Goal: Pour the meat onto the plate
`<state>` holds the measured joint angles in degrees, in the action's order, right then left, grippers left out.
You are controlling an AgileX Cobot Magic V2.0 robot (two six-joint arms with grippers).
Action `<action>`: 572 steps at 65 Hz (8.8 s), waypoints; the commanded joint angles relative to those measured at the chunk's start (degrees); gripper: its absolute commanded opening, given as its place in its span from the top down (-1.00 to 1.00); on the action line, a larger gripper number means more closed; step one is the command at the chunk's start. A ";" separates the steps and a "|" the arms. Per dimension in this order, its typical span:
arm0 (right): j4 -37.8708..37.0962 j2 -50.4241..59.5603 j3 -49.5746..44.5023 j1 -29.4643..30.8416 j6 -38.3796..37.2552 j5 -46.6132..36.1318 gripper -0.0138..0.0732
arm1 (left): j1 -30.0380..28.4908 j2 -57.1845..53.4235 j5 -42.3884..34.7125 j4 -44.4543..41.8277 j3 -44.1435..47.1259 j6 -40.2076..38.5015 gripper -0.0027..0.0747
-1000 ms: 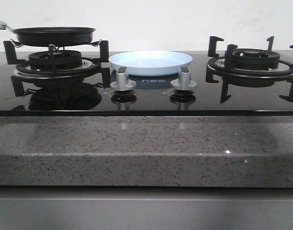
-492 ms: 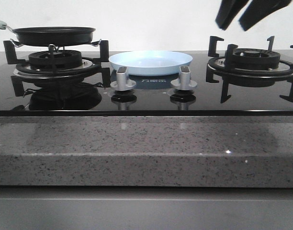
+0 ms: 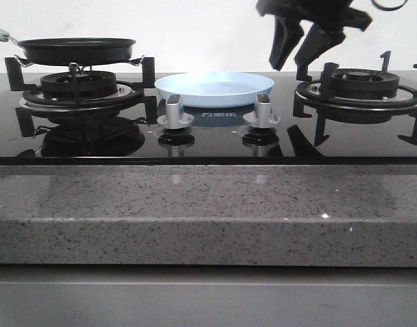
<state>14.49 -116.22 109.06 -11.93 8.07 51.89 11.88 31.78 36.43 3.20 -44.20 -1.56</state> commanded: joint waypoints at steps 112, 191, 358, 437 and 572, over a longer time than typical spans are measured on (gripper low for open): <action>5.42 1.36 15.01 -0.16 -0.12 6.84 0.94 | 0.48 0.50 -4.03 0.65 -1.95 -0.04 -0.34; 10.83 30.37 -40.24 -7.48 7.85 -27.38 0.94 | 0.48 0.50 -4.26 0.65 -1.95 -0.04 -0.34; 10.79 30.37 -40.24 -7.48 7.85 -26.38 0.94 | -33.43 77.87 23.82 96.25 -39.14 51.38 -0.53; 10.79 30.37 -40.24 -7.48 7.85 -26.43 0.94 | -32.10 77.87 29.10 102.43 -39.14 51.38 0.98; 10.79 30.37 -40.24 -7.48 7.85 -26.42 0.94 | 4.64 37.76 8.20 101.92 -20.10 119.63 0.98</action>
<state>24.24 -88.62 67.35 -19.62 15.41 28.26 15.93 71.70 40.26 100.44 -61.86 113.18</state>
